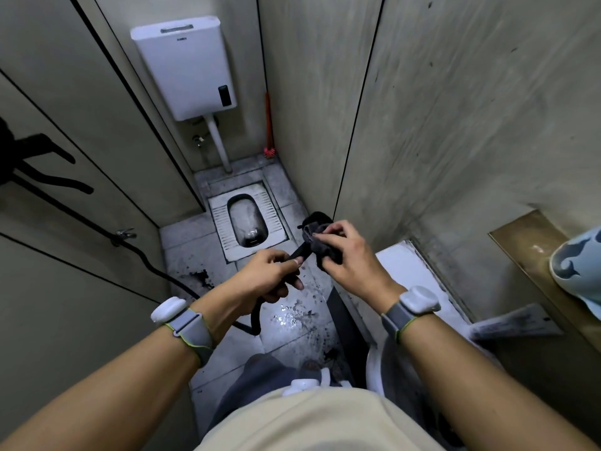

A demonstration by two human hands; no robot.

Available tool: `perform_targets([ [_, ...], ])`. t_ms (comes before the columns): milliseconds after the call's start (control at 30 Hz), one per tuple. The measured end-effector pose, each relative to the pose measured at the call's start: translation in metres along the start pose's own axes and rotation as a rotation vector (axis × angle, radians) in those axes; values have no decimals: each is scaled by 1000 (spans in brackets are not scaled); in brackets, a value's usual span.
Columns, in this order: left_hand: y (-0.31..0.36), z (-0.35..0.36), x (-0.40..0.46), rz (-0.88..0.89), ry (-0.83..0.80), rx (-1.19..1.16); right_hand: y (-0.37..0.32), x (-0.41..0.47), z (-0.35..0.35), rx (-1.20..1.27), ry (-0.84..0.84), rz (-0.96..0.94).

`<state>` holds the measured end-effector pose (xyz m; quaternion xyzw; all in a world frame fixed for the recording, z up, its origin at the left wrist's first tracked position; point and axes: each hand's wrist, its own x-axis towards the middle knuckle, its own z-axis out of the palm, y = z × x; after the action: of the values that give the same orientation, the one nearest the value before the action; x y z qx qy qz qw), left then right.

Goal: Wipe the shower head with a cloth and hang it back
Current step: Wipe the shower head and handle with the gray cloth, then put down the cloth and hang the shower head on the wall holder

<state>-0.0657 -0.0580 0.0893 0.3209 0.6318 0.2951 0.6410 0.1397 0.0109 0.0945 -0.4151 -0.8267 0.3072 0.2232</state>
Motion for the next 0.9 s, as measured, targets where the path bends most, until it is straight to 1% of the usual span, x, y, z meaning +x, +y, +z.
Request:
perform_targets([
  [33, -1, 0, 0, 4, -4, 19, 3, 2, -3, -17, 4, 13],
  [67, 0, -1, 0, 3, -6, 55, 6, 5, -7, -34, 47, 53],
  [167, 3, -4, -2, -12, -19, 145, 17, 16, -18, -76, 301, 259],
  [200, 4, -4, -3, -7, -26, 162, 19, 19, -19, -97, 331, 309],
  [267, 5, 0, -5, 19, -35, 192, 21, 21, -19, -112, 279, 347],
  [300, 6, 4, -6, 33, -34, 203, 20, 21, -18, -94, 250, 333],
  [467, 7, 5, -2, 53, 5, 163, 1, 7, -7, 8, 226, 166],
  [533, 4, 7, 0, 30, -21, 131, 4, 0, -9, 13, 201, 175],
  [633, -2, 9, 1, -17, -93, 97, 19, -2, -23, -51, 150, 313],
  [767, -1, 20, 8, -26, -163, 56, 56, -14, -52, -258, 168, 545],
  [900, 5, 30, 17, -24, -211, 86, 88, -36, -69, -341, 147, 769],
])
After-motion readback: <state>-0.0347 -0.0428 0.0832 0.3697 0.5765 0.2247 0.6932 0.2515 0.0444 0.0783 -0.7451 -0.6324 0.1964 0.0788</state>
